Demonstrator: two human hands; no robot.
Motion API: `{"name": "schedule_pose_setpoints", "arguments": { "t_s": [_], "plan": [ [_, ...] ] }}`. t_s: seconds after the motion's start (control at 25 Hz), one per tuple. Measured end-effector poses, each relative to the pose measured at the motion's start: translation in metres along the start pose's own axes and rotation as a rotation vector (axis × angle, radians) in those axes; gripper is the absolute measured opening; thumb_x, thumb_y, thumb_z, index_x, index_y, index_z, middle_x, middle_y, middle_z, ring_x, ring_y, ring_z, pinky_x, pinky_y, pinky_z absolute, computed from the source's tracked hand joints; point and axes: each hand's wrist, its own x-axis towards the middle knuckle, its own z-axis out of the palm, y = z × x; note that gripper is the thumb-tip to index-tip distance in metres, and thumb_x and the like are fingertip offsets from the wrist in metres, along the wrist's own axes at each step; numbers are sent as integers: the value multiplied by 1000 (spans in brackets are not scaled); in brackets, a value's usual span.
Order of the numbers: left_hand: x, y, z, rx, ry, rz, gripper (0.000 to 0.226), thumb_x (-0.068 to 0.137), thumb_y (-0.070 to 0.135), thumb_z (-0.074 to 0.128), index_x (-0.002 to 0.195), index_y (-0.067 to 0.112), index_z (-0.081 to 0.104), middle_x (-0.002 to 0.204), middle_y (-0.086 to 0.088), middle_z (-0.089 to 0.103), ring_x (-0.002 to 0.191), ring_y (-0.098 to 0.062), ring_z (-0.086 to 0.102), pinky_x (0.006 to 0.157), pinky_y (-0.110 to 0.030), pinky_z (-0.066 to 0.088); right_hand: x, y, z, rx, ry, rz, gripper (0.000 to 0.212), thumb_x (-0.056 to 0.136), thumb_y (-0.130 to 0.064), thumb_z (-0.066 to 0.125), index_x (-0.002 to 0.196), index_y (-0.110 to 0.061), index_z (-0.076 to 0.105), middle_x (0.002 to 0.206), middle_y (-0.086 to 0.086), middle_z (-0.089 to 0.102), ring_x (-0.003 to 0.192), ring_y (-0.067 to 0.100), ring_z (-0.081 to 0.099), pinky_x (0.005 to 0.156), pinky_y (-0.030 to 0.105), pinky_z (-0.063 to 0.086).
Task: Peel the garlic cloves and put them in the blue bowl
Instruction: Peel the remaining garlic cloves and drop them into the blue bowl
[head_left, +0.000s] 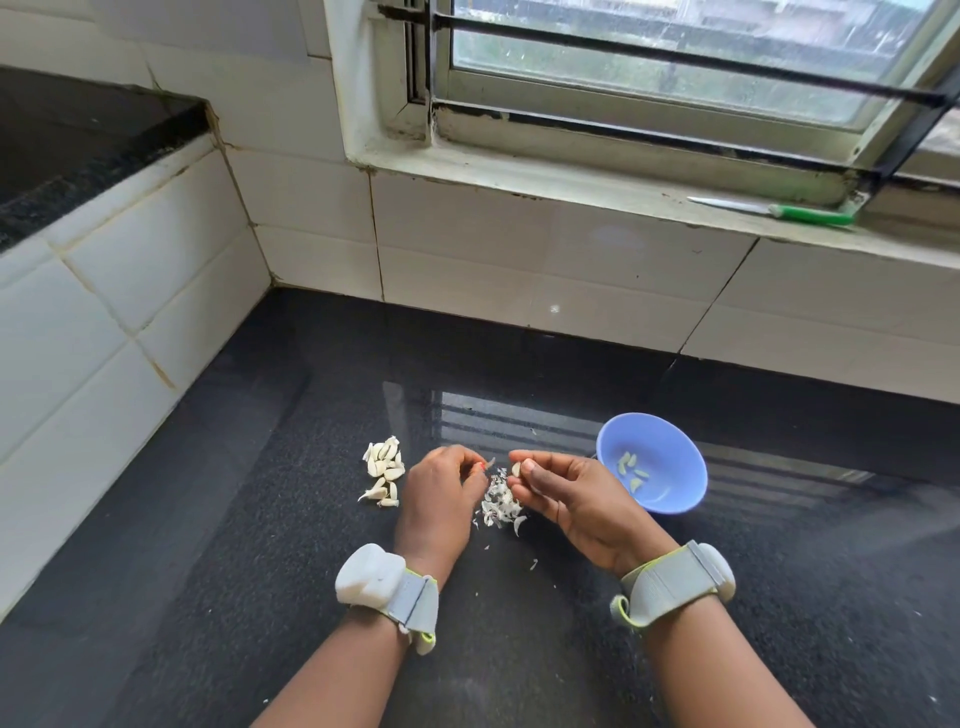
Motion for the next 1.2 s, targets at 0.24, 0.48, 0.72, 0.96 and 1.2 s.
{"name": "schedule_pose_setpoints", "arguments": {
  "t_s": [0.24, 0.48, 0.72, 0.96, 1.2],
  "plan": [
    [-7, 3, 7, 52, 35, 94, 13, 90, 25, 61, 85, 14, 67, 84, 1, 64, 79, -16, 59, 72, -33, 47, 1, -2, 4, 85, 22, -7, 16, 90, 6, 56, 101, 5, 67, 83, 12, 70, 77, 16, 72, 67, 20, 58],
    [-4, 7, 5, -97, 81, 78, 7, 82, 17, 71, 89, 20, 72, 83, 8, 67, 75, -5, 60, 70, -16, 46, 4, 1, 0, 5, 63, -106, 15, 87, 6, 61, 99, 3, 68, 86, 15, 72, 79, 19, 71, 69, 22, 58],
    [-1, 14, 4, -639, -66, -209, 24, 80, 9, 73, 98, 25, 73, 85, 3, 74, 76, -10, 69, 69, -28, 57, 3, 3, 11, -341, 40, -261, 24, 82, -3, 73, 105, -2, 67, 91, 17, 74, 82, 19, 71, 72, 25, 56],
    [-2, 19, 2, -865, 0, -392, 18, 79, 0, 71, 96, 1, 70, 75, -8, 71, 62, -6, 65, 60, -18, 52, -1, 5, 19, -583, 227, -357, 38, 78, -8, 80, 106, -20, 56, 80, 4, 74, 74, 18, 72, 72, 31, 60],
    [-2, 18, 2, -678, 103, -260, 15, 78, 10, 75, 88, 20, 74, 80, -1, 74, 77, -13, 71, 75, -33, 58, -1, 5, 25, -803, 283, -423, 4, 83, -20, 76, 83, -24, 75, 69, -5, 74, 66, 9, 70, 70, 34, 61]
  ]
}}
